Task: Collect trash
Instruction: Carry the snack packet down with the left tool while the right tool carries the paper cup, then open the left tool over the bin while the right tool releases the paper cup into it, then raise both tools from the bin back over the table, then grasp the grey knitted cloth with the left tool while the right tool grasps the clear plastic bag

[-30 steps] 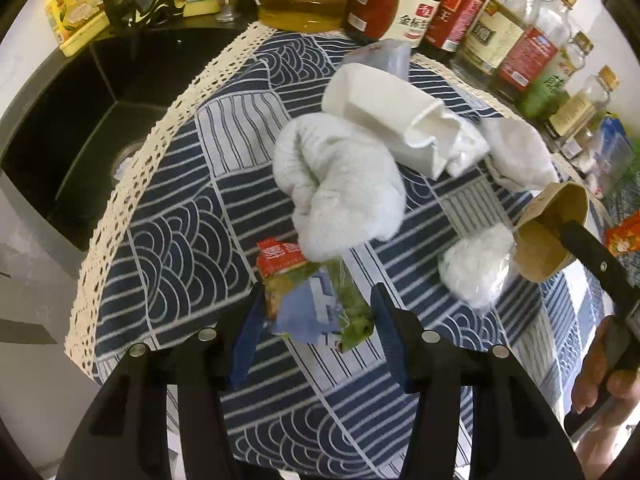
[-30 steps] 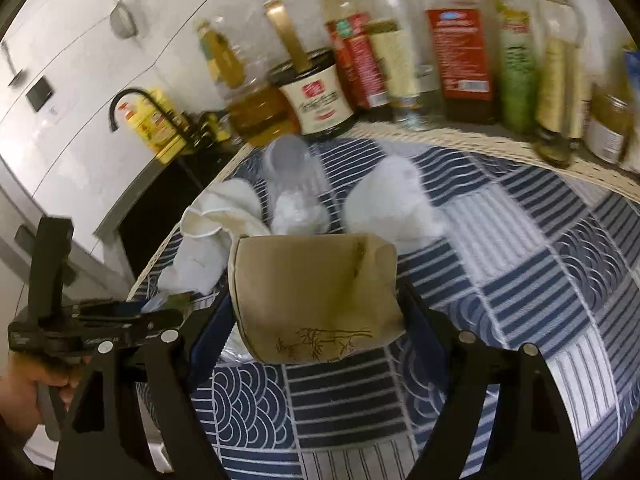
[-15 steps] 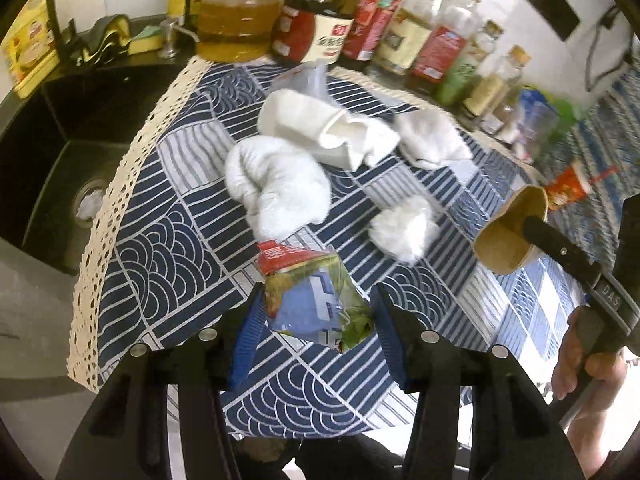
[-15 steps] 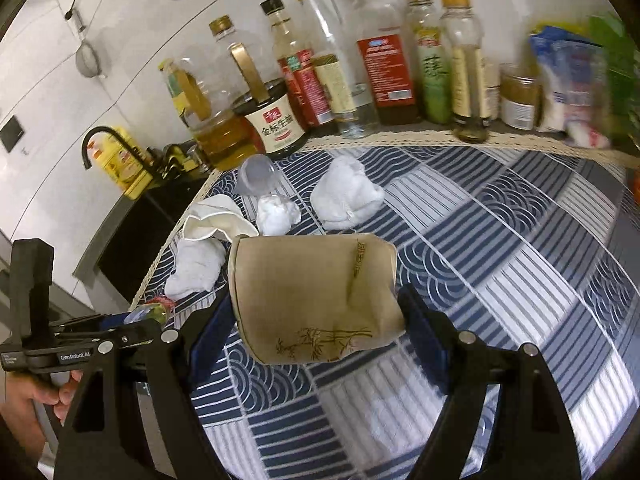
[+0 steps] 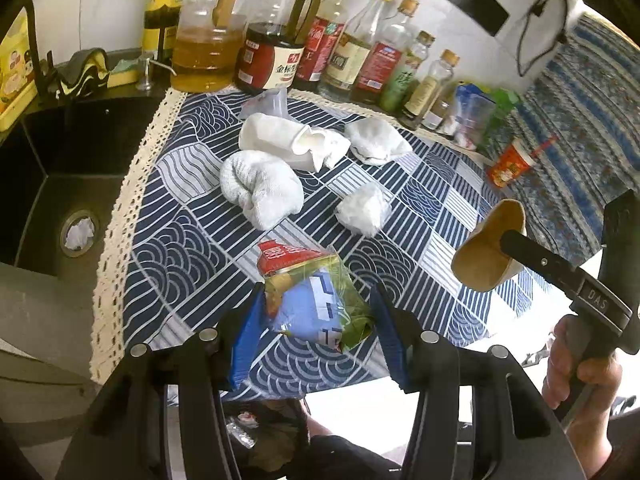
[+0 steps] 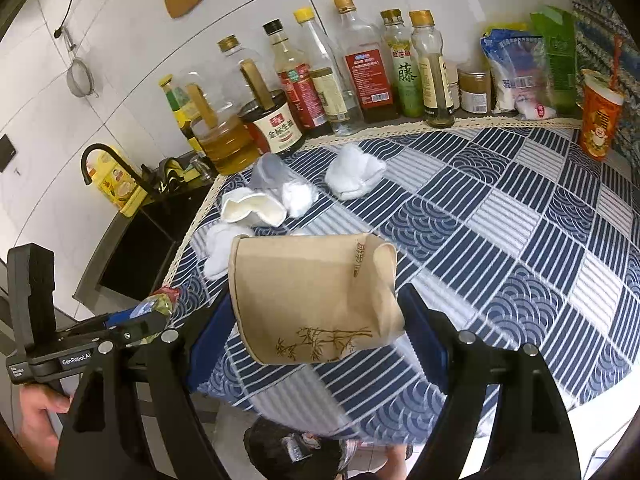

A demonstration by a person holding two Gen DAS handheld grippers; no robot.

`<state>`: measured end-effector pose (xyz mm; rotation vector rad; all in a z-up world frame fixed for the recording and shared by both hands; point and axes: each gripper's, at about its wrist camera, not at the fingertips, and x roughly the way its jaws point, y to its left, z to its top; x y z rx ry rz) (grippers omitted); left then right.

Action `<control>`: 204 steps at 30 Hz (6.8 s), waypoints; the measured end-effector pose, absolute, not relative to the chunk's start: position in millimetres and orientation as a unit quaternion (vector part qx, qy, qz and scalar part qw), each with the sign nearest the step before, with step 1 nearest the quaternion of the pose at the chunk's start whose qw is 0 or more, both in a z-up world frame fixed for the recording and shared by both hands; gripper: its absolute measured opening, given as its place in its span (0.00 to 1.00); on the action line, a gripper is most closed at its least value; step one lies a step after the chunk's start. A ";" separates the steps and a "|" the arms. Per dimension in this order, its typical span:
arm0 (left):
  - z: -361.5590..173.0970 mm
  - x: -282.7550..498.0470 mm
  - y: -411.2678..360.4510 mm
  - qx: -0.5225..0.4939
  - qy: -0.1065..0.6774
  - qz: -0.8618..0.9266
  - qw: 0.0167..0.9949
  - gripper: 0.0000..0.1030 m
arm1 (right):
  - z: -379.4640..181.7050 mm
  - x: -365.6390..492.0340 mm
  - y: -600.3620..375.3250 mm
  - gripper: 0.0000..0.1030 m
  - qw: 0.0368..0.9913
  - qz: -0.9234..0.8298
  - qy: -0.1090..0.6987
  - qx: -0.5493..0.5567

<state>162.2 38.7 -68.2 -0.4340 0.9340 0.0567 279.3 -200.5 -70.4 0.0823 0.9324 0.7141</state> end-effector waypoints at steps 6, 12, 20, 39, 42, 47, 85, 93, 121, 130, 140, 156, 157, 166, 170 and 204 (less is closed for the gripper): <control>-62.3 131.3 44.4 -0.209 0.433 0.000 0.877 0.49 | -65.1 235.4 -195.2 0.77 0.841 0.321 0.435 0.037; -60.5 100.8 46.9 -0.192 0.421 -0.017 0.886 0.49 | -62.6 190.2 -187.5 0.77 0.843 0.314 0.436 0.042; -62.8 72.8 50.4 -0.199 0.415 -0.040 0.887 0.49 | -73.4 142.7 -177.5 0.77 0.837 0.306 0.452 0.041; -149.4 28.9 55.1 -0.213 0.500 -0.020 0.839 0.49 | -145.3 97.9 -159.1 0.77 0.789 0.311 0.530 0.025; -169.9 26.1 52.8 -0.214 0.521 -0.019 0.826 0.49 | -161.8 95.8 -159.5 0.77 0.776 0.310 0.548 0.027; -208.2 20.2 51.0 -0.220 0.556 -0.014 0.801 0.49 | -191.2 88.2 -158.1 0.77 0.759 0.309 0.572 0.026; -355.0 36.4 50.5 -0.240 0.660 0.005 0.712 0.50 | -348.3 119.7 -145.8 0.78 0.662 0.265 0.695 0.094; -354.7 38.3 51.3 -0.244 0.669 0.024 0.702 0.64 | -338.6 121.7 -147.6 0.86 0.661 0.273 0.690 0.107; -302.3 20.7 73.6 -0.252 0.640 0.040 0.725 0.76 | -274.7 107.0 -146.6 0.95 0.706 0.282 0.647 0.061; -245.4 19.8 74.8 -0.248 0.606 0.026 0.755 0.84 | -199.9 105.5 -158.7 0.95 0.757 0.303 0.576 0.054; -153.4 45.4 72.4 -0.219 0.530 0.007 0.819 0.88 | -114.1 135.9 -181.6 0.95 0.822 0.309 0.476 0.048; -95.1 147.0 64.3 -0.185 0.496 0.040 0.848 0.93 | -97.4 246.4 -170.7 0.95 0.803 0.380 0.458 0.030; -95.8 151.6 66.4 -0.188 0.499 0.043 0.845 0.93 | -98.8 253.3 -168.8 0.95 0.801 0.386 0.457 0.024; -100.2 215.2 70.4 -0.190 0.519 0.092 0.828 0.93 | -110.6 315.6 -147.1 0.95 0.782 0.443 0.438 -0.008; -98.0 239.3 73.4 -0.200 0.516 0.118 0.825 0.93 | -119.1 335.4 -134.0 0.94 0.768 0.459 0.445 -0.016; -144.2 320.1 82.0 -0.211 0.556 0.235 0.769 0.77 | -157.4 390.3 -91.2 0.53 0.688 0.548 0.471 -0.060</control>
